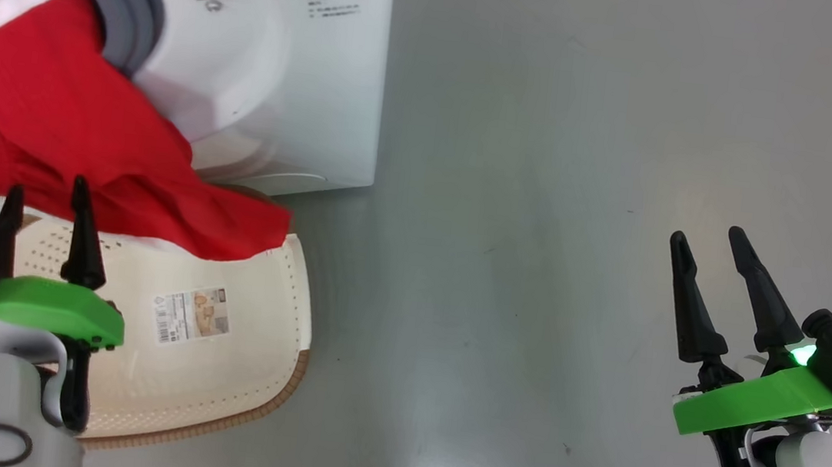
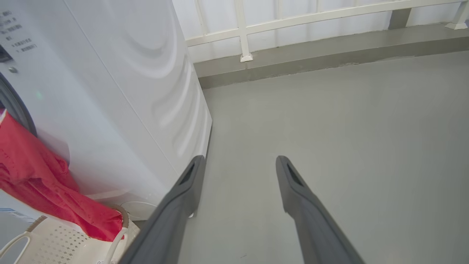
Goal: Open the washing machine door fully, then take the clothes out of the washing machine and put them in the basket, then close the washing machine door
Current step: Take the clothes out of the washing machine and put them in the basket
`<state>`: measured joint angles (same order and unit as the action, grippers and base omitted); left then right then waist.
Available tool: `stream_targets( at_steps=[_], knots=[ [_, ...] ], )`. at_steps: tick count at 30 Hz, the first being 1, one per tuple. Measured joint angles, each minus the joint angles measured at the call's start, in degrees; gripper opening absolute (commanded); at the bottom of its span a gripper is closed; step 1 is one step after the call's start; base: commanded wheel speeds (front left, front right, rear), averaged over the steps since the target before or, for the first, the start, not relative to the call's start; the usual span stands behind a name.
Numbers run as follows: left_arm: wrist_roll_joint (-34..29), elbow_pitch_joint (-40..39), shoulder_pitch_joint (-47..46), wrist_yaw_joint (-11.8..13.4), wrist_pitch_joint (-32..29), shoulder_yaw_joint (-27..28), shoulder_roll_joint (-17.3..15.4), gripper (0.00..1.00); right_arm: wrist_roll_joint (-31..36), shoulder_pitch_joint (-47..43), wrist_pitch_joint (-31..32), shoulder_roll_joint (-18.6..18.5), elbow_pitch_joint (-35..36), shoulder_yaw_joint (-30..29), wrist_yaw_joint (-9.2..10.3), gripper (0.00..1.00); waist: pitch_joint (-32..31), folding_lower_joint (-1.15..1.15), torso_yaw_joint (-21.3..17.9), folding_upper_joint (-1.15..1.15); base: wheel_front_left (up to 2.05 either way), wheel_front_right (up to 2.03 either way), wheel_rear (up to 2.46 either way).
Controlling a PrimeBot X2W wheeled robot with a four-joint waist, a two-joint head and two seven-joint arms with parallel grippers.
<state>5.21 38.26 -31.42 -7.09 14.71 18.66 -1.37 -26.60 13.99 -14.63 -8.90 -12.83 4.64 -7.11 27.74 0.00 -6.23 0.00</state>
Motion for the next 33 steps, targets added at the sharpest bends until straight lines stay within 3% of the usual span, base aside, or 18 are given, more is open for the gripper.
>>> stream_targets(
  at_steps=[12, 27, 33],
  knots=[
    [3.10, -14.18, 8.32, 1.11, 0.00, -5.33, -0.01, 1.00, 0.26, -1.15, 0.00, -1.43, 0.03, -0.03, 0.00, 1.00, -1.94, 0.00, 2.39, 0.00, 0.00, 0.00, 0.00],
    [8.78, -28.71, 21.11, 7.16, 0.00, -13.47, -0.13, 1.00, 0.40, -2.19, 0.00, -2.14, 0.02, -0.11, 0.00, 1.00, -3.69, 0.00, 4.34, 0.00, 0.00, 0.00, 0.00],
    [9.07, -31.00, 22.38, 8.34, 0.00, -14.54, -0.25, 1.00, 0.40, -2.15, 0.00, -2.24, 0.03, -0.12, 0.00, 1.00, -3.38, 0.00, 4.49, 0.00, 0.00, 0.00, 0.00]
  ],
)
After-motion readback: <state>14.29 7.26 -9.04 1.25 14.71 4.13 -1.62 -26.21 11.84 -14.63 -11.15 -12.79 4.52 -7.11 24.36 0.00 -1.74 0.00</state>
